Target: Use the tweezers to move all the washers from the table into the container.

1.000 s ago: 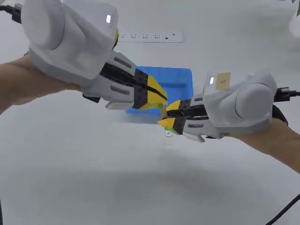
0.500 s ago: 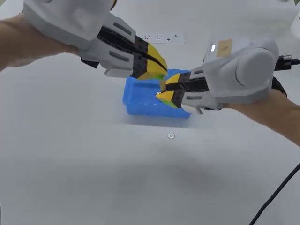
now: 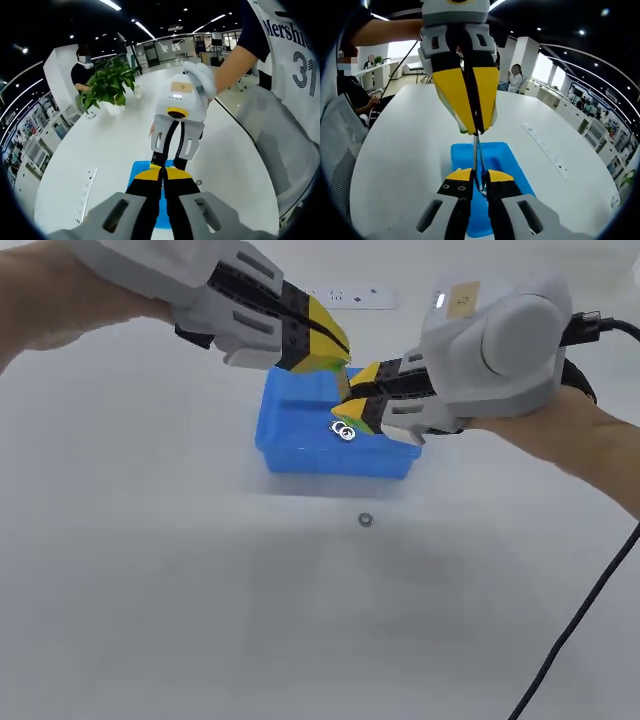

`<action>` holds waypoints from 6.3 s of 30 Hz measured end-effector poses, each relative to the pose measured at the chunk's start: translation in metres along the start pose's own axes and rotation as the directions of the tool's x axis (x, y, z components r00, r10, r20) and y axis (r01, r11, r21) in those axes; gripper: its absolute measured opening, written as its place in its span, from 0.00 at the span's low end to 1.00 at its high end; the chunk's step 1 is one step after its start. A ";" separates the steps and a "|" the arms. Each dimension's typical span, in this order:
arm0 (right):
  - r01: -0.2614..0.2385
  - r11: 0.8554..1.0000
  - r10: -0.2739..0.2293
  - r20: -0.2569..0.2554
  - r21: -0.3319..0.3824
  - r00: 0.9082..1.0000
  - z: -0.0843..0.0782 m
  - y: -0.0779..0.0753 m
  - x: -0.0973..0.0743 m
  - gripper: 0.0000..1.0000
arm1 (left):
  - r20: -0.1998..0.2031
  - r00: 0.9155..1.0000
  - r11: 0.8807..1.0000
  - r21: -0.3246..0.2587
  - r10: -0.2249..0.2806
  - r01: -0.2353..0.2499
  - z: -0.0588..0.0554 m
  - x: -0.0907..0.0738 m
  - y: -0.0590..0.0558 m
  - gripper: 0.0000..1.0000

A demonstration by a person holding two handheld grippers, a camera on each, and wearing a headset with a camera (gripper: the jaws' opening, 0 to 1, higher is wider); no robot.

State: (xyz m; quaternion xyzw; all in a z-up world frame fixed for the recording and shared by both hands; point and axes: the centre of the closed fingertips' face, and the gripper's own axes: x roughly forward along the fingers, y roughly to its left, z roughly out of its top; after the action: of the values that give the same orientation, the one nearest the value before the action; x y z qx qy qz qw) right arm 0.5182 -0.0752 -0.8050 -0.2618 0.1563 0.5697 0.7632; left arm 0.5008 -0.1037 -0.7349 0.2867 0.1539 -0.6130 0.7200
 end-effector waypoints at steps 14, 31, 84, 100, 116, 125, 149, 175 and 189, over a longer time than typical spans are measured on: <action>-0.026 0.999 0.028 -0.045 0.036 0.999 -0.032 -0.003 0.025 0.11 | -0.017 0.999 0.998 -0.062 -0.029 0.028 -0.033 0.026 0.009 0.05; -0.001 1.000 0.002 -0.038 0.031 0.999 -0.030 -0.009 0.019 0.12 | -0.009 1.000 0.998 -0.055 -0.026 0.025 -0.024 0.024 0.005 0.05; -0.009 1.000 0.009 -0.012 0.006 1.000 -0.011 0.084 -0.040 0.12 | 0.021 0.997 0.997 -0.011 -0.071 0.071 0.022 -0.003 -0.099 0.05; -0.032 0.996 0.036 -0.045 0.081 0.998 -0.040 0.085 -0.024 0.12 | 0.018 0.997 0.995 -0.074 -0.072 0.073 -0.009 0.020 -0.092 0.05; -0.043 0.992 0.048 -0.042 0.119 0.998 -0.049 0.084 -0.016 0.13 | 0.008 0.997 0.991 -0.102 -0.083 0.084 -0.011 0.027 -0.092 0.05; -0.040 0.991 0.046 -0.043 0.130 0.998 -0.049 0.086 -0.017 0.12 | 0.004 0.996 0.990 -0.106 -0.092 0.092 -0.008 0.026 -0.096 0.05; -0.056 0.993 0.057 -0.008 0.107 0.998 -0.022 0.086 -0.026 0.11 | -0.003 0.997 0.995 -0.063 -0.081 0.081 0.005 0.006 -0.091 0.05; -0.053 0.999 0.053 0.064 -0.006 0.997 0.035 0.037 -0.038 0.10 | 0.029 0.999 0.998 0.055 -0.035 0.033 0.037 -0.031 -0.039 0.05; -0.084 0.996 0.085 0.049 -0.026 0.995 0.020 0.012 -0.017 0.10 | 0.024 0.999 0.999 0.035 -0.035 0.034 0.019 -0.019 -0.010 0.05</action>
State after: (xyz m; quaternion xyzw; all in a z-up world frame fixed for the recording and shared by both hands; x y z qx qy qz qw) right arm 0.5006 -0.0743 -0.7820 -0.2500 0.1412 0.6097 0.7388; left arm 0.4845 -0.1011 -0.7120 0.2891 0.1392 -0.6313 0.7061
